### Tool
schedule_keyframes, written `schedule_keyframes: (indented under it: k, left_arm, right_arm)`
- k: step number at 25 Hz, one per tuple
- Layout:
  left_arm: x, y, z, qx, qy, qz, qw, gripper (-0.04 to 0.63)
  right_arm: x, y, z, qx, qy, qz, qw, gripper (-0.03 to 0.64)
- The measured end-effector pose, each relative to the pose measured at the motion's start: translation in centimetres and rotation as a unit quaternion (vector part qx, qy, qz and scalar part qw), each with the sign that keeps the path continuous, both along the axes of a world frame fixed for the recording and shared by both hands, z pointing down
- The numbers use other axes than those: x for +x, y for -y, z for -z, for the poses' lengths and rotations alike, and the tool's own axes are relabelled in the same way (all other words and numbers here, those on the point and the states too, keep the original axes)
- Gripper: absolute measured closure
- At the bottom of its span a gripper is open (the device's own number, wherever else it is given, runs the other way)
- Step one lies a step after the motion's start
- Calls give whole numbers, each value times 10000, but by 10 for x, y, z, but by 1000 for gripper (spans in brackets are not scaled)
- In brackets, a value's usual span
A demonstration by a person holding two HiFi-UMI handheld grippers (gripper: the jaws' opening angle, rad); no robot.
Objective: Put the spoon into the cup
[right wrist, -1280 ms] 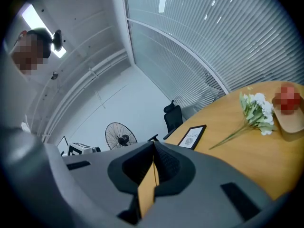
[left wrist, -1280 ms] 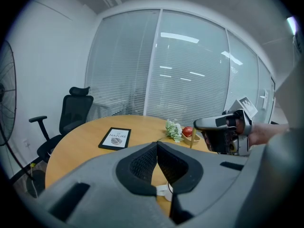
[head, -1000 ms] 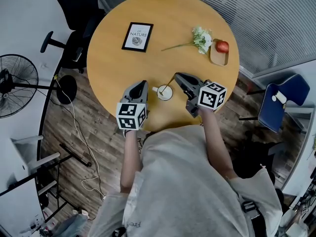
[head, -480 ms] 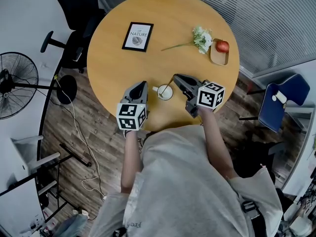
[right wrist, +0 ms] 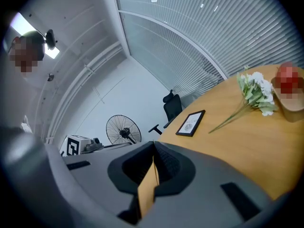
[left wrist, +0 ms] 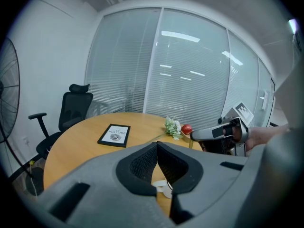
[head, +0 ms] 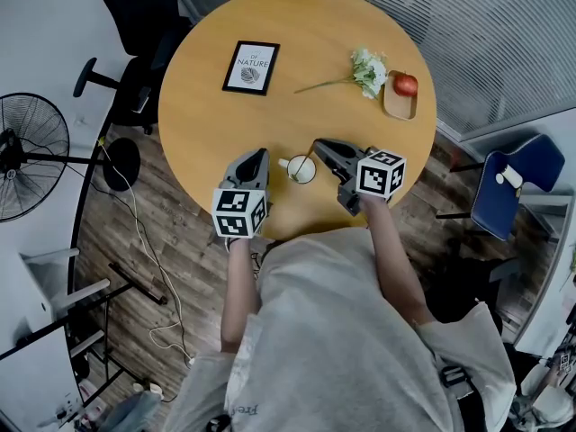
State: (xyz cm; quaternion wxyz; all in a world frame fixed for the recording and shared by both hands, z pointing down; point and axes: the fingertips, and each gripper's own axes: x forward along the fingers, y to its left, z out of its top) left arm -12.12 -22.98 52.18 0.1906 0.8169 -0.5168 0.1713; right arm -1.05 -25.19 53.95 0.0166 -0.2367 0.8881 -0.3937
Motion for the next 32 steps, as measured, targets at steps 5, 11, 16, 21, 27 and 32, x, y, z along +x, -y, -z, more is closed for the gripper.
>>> schedule_keyframes:
  k: [5,11,16,21,27,32]
  left_arm:
    - [1,1,-2,-19,-8,-20,10000,586]
    - [2,1,-5,-56,-26,-43,10000,587]
    - [1,1,-7,-80,-32,-42,10000,588]
    - [-1,1,-9,-98,-35,-44,9999,588]
    - [-2,1,-10,-119,-30,-23,9999,587]
    - [-4,1,-11,-131,-30,4,9999,587]
  right_arm:
    - [-2,0,-6,-50,-49,19,10000,615]
    - [-2,0,-14,-116,-101,8,9999,615]
    - [-5,-1,-19,-143,-193,63,9997,615]
    - [-9,-3,-25,-142,-289,135,9994,614]
    - [-10,-2,-29,-169,-356,182,9991,614]
    - [-12,-4,-36,-191,-460,242,9985,614]
